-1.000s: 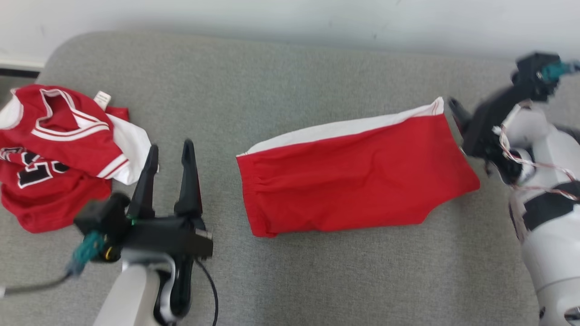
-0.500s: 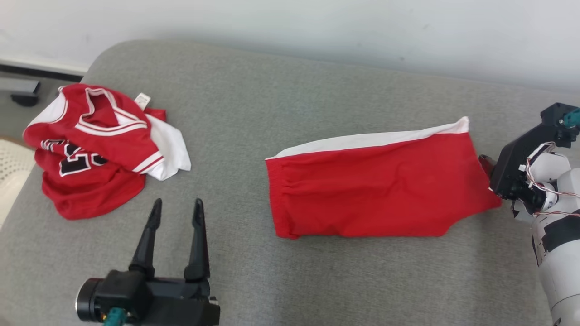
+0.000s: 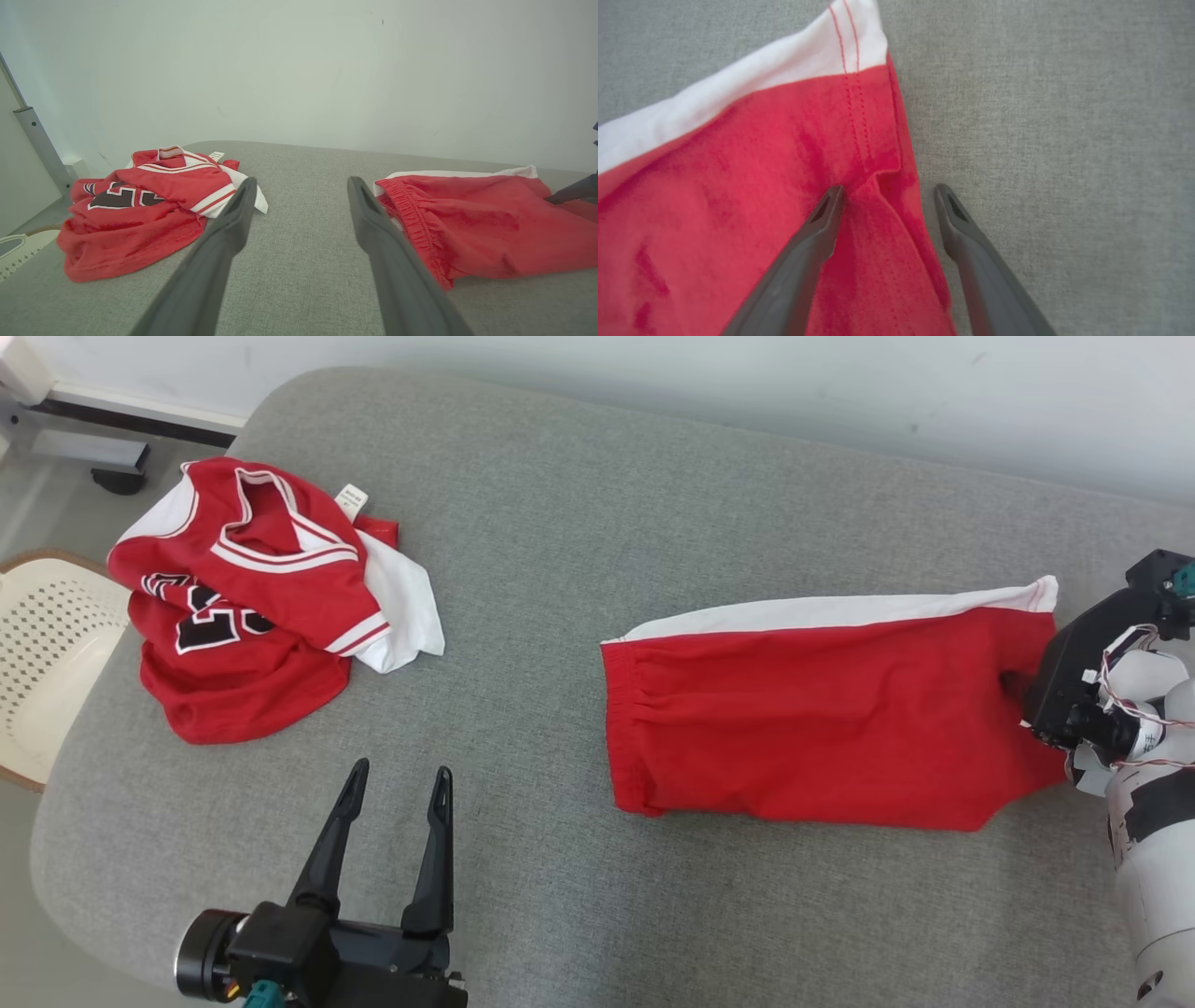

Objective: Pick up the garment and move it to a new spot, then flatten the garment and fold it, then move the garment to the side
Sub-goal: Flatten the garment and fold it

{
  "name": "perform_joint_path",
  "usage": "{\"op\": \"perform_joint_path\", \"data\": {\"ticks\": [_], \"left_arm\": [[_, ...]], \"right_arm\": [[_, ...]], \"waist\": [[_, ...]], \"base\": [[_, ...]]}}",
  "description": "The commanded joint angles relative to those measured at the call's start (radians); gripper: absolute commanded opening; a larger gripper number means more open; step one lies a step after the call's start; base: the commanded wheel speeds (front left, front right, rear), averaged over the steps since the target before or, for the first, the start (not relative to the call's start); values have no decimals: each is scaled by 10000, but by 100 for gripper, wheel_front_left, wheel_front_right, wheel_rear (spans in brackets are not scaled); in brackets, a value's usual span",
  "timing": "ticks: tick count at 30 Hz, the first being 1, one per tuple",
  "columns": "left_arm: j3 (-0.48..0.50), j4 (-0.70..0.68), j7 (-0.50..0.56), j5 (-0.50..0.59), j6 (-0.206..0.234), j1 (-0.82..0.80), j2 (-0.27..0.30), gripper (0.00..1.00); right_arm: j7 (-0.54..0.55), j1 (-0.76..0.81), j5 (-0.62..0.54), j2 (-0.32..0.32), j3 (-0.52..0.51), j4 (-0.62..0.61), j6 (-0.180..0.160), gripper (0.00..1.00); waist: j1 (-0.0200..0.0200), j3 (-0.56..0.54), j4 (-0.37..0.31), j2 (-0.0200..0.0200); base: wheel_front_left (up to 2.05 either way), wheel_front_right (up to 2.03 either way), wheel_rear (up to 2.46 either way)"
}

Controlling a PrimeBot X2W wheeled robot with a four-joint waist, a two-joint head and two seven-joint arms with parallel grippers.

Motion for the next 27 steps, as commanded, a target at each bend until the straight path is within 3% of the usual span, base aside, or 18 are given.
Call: {"op": "perform_joint_path", "data": {"ticks": [1,6,9,10,11,20,27], "left_arm": [[-28,36,-39,-36,-17,187,1,100],[-101,116,-13,-122,-35,183,-49,100],[-154,204,3,-195,-71,218,-70,100],[-165,221,9,-209,-77,225,-70,100],[-176,232,17,-215,-79,229,-64,100],[-220,299,161,-387,-22,296,-48,100],[-213,353,205,-475,66,404,-14,100]], "right_arm": [[223,178,-122,269,-51,166,1,100],[626,245,-193,627,-147,157,7,98],[752,384,-232,713,-234,9,10,18],[697,422,-308,687,-265,-79,10,5],[625,440,-399,638,-331,-141,7,0],[513,789,-1264,487,-1121,-901,-21,0],[445,1612,-1333,492,-1811,-2056,-21,0]], "waist": [[1,36,74,1],[1,8,142,1],[1,-38,176,1],[1,-50,187,1],[1,-58,197,1],[1,-296,81,1],[1,-755,-540,1]], "base": [[0,0,0],[0,0,0],[0,0,0],[0,0,0],[0,0,0],[0,0,0],[0,0,0]]}}
